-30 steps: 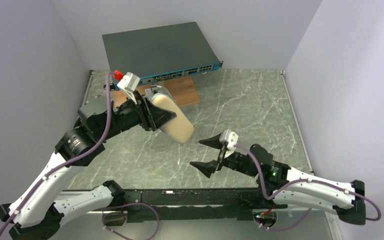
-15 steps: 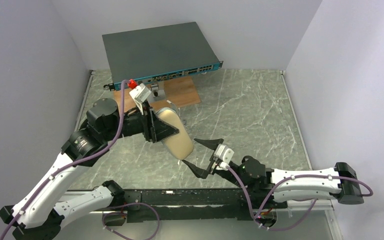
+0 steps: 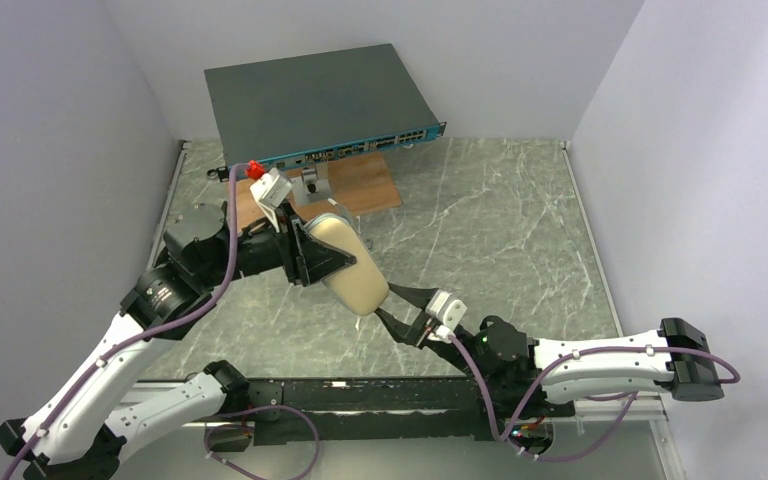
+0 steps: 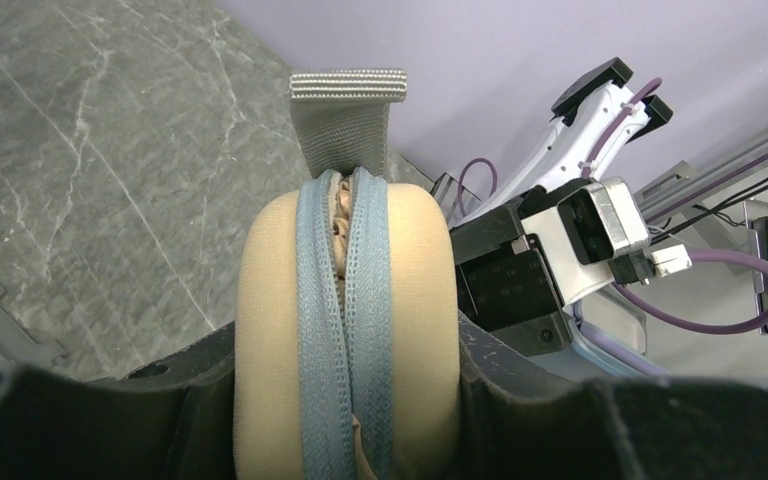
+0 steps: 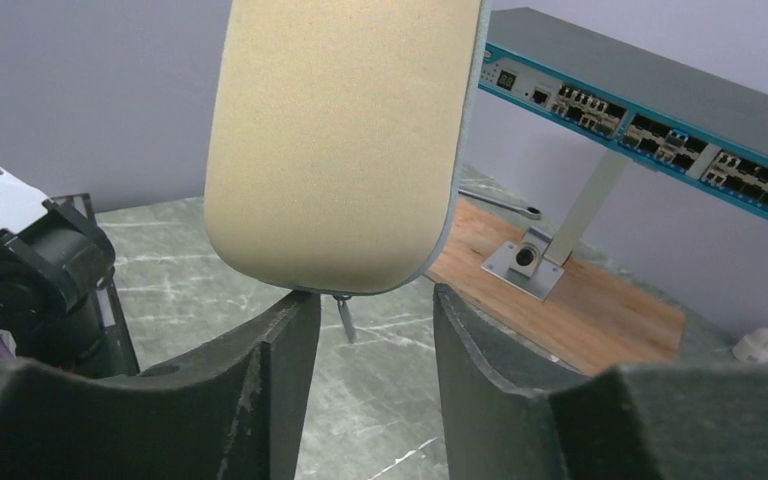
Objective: Open the umbrella
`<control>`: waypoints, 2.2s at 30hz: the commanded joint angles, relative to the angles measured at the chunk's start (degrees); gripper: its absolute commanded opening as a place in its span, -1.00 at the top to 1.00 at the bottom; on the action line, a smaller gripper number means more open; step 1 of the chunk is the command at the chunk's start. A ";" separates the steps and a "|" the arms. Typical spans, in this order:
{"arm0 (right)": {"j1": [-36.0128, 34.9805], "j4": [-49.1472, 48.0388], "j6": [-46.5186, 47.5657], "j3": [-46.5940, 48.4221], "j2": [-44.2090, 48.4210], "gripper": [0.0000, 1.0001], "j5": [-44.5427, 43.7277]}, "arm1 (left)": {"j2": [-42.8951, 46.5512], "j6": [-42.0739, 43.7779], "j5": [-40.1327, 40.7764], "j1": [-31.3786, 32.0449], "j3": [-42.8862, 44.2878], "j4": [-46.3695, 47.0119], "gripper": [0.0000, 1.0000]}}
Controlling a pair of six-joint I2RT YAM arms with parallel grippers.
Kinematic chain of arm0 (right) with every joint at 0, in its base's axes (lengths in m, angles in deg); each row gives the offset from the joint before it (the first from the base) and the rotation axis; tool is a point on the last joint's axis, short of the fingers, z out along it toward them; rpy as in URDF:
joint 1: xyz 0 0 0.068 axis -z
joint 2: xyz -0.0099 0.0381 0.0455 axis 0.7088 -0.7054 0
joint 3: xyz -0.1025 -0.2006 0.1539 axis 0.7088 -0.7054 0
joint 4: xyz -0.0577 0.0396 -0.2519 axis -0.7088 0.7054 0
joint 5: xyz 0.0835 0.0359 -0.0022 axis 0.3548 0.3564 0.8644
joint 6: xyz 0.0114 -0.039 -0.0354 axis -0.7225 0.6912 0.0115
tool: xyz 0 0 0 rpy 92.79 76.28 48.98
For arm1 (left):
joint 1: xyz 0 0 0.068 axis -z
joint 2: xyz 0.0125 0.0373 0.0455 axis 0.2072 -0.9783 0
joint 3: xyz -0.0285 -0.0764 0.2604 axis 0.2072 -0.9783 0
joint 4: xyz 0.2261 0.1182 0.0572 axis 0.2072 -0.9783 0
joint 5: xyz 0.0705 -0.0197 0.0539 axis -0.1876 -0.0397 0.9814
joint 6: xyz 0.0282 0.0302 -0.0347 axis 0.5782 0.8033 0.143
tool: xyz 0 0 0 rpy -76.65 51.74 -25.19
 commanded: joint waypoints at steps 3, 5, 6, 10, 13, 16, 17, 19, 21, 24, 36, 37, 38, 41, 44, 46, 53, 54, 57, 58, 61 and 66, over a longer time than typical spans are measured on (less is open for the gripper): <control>-0.59 -2.32 0.44 1.07 0.49 0.23 -2.35 | 1.71 -1.30 0.00 -0.27 0.71 6.52 1.00; -0.62 -2.00 0.22 1.10 0.58 0.27 -2.40 | 1.95 -1.46 0.28 -0.24 0.45 6.71 1.00; -0.62 -1.87 0.00 1.09 0.62 0.29 -2.34 | 1.95 -1.46 0.35 -0.20 0.35 6.80 1.00; -0.72 -1.12 -0.71 1.30 0.46 0.35 -2.33 | 2.55 -1.68 1.42 -0.21 -0.05 7.14 1.00; -0.81 -0.66 -0.73 1.57 0.41 0.45 -2.15 | 2.75 -1.65 1.75 -0.28 -0.06 7.24 1.00; -0.95 -0.08 -0.54 1.95 0.47 0.51 -1.96 | 2.79 -1.52 2.06 -0.24 -0.07 7.23 1.00; -0.97 -0.09 -0.60 1.95 0.53 0.51 -1.79 | 2.84 -1.47 2.21 -0.21 -0.01 7.08 1.00; -0.97 0.21 -0.77 1.95 0.64 0.51 -1.19 | 2.82 -1.61 2.40 -0.20 -0.07 7.05 1.00; -0.97 0.51 -0.97 2.06 0.47 0.51 -1.06 | 2.86 -1.89 2.58 -0.21 -0.30 7.50 1.00; -1.02 0.71 -0.93 2.39 0.13 0.51 -0.61 | 2.92 -2.01 2.73 -0.22 -0.44 7.80 1.00; -1.15 -0.59 1.05 4.01 -1.82 0.52 -0.17 | 2.66 -1.97 3.00 -0.23 -0.61 7.80 1.00; -1.19 -0.96 1.21 4.03 -1.91 0.51 -0.28 | 2.62 -1.96 2.99 -0.17 -0.73 7.96 1.00; -1.13 -1.07 1.33 4.03 -1.98 0.52 -0.38 | 2.68 -1.98 2.94 -0.23 -0.83 8.01 1.00; -1.15 -1.27 1.73 4.04 -2.11 0.65 -0.86 | 2.93 -1.91 3.20 -0.26 -0.99 7.86 1.00; -1.15 -1.45 1.59 3.60 -1.97 0.92 -1.51 | 3.27 -1.97 3.34 -0.22 -1.29 7.95 1.00; -1.09 -1.47 1.50 3.35 -1.47 1.00 -1.73 | 3.34 -1.92 3.38 -0.21 -1.30 7.73 1.00; -1.13 0.03 1.45 2.37 0.07 1.00 -2.41 | 3.24 -0.82 3.40 -0.19 -0.80 6.01 1.00; -1.14 0.40 1.47 2.07 0.30 1.00 -2.65 | 3.08 -0.52 3.19 -0.25 -0.33 5.49 1.00; -1.14 0.73 1.98 1.05 1.74 1.00 -3.73 | 2.85 0.66 1.86 -0.27 0.91 3.76 1.00; -1.14 0.80 2.29 0.73 2.20 1.00 -4.07 | 2.61 1.24 1.54 -0.22 1.41 2.63 1.00; -1.14 1.37 3.22 -0.03 3.63 1.00 -5.25 | 2.19 2.81 0.48 -0.18 2.82 -0.62 1.00; -1.17 2.22 4.71 -0.82 5.29 1.00 -6.25 | 1.97 4.69 -1.18 -0.27 4.05 -4.53 1.00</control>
